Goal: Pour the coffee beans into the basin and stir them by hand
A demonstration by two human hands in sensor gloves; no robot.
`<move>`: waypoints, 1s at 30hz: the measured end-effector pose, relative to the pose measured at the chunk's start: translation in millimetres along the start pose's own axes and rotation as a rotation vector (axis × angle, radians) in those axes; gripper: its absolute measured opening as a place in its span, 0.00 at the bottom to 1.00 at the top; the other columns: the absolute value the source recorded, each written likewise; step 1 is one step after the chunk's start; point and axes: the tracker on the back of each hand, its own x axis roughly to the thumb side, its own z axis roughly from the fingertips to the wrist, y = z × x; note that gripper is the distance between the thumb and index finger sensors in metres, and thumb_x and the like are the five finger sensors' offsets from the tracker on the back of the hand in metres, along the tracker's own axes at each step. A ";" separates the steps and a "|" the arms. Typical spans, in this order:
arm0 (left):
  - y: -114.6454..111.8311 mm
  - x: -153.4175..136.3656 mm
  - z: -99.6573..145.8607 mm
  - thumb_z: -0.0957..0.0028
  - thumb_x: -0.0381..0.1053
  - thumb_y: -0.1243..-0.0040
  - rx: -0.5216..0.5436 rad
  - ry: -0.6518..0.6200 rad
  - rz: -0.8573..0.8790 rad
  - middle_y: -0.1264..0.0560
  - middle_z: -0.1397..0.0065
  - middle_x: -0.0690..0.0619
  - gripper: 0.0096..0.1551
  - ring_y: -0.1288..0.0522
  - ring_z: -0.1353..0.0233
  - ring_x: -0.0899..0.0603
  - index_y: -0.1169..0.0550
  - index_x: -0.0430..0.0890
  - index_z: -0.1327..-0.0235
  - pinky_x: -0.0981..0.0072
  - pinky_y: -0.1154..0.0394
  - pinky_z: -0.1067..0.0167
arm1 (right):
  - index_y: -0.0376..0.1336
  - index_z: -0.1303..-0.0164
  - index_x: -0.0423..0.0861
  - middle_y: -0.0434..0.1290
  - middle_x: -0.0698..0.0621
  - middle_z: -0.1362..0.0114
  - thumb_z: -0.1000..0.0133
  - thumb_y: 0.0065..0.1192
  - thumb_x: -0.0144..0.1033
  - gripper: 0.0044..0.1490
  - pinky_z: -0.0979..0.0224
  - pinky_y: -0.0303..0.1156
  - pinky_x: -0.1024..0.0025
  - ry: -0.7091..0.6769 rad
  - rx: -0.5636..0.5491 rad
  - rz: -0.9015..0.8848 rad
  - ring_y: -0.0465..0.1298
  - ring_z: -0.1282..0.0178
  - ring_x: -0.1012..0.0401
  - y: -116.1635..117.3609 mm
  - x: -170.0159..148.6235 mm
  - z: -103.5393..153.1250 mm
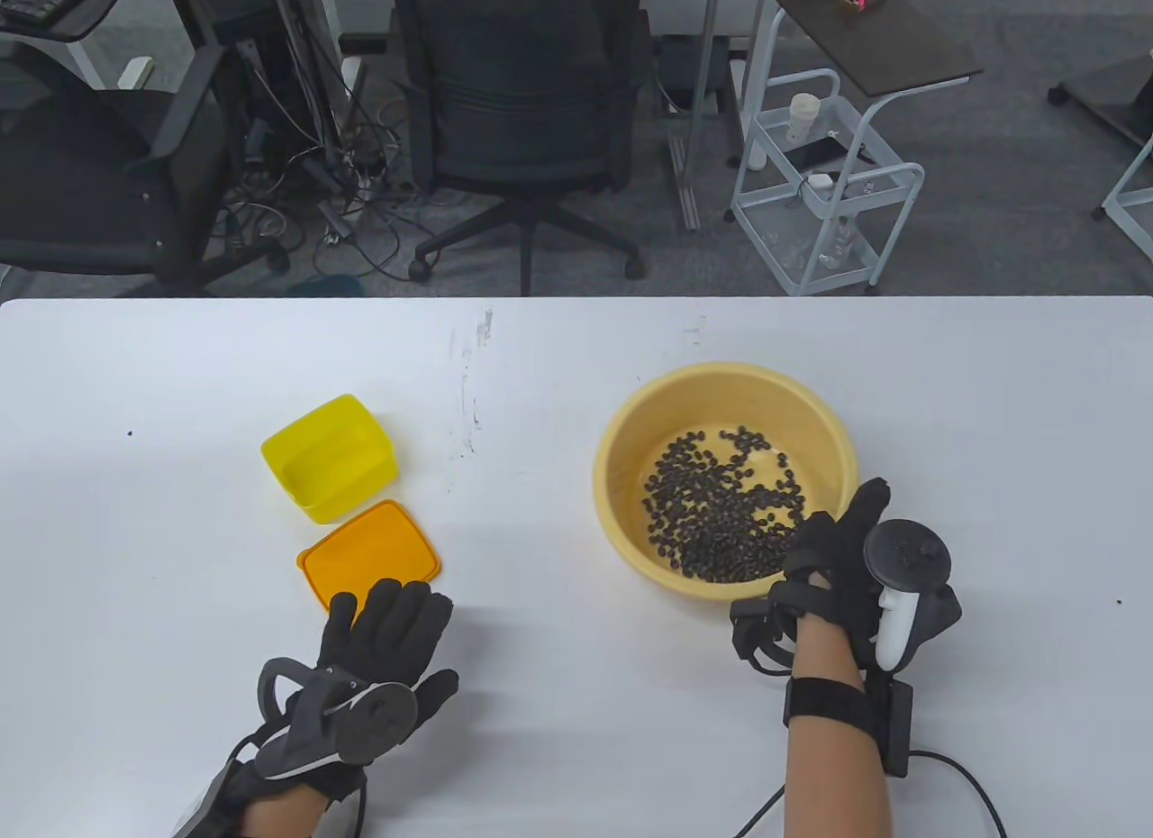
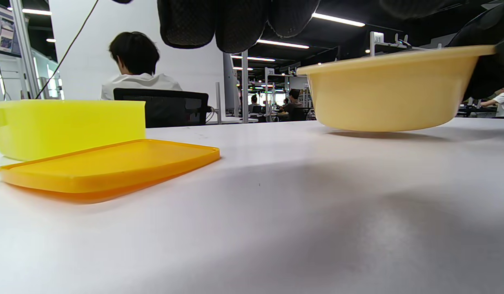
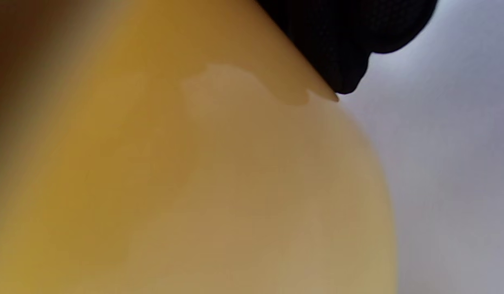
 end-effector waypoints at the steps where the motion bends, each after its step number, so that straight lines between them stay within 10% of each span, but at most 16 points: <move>1: -0.3 -1.8 0.1 0.45 0.69 0.55 -0.002 0.008 0.003 0.39 0.16 0.43 0.43 0.36 0.17 0.31 0.41 0.50 0.20 0.32 0.46 0.25 | 0.31 0.23 0.50 0.59 0.38 0.27 0.39 0.44 0.39 0.42 0.42 0.68 0.48 -0.022 0.025 -0.005 0.74 0.45 0.39 2.1 3.2 5.8; 12: 1.4 -13.4 2.8 0.45 0.69 0.55 0.011 0.065 0.024 0.39 0.16 0.42 0.43 0.36 0.18 0.31 0.40 0.50 0.20 0.32 0.46 0.25 | 0.36 0.20 0.48 0.61 0.37 0.27 0.38 0.45 0.40 0.40 0.43 0.68 0.47 -0.196 0.414 0.054 0.74 0.47 0.38 29.6 4.5 58.6; 30: 11.0 -20.0 9.5 0.45 0.68 0.54 0.057 0.112 0.021 0.39 0.16 0.42 0.43 0.35 0.18 0.30 0.43 0.50 0.19 0.32 0.45 0.25 | 0.37 0.21 0.47 0.61 0.37 0.28 0.39 0.45 0.40 0.40 0.44 0.67 0.46 -0.217 0.510 0.040 0.74 0.47 0.37 57.2 -23.0 78.3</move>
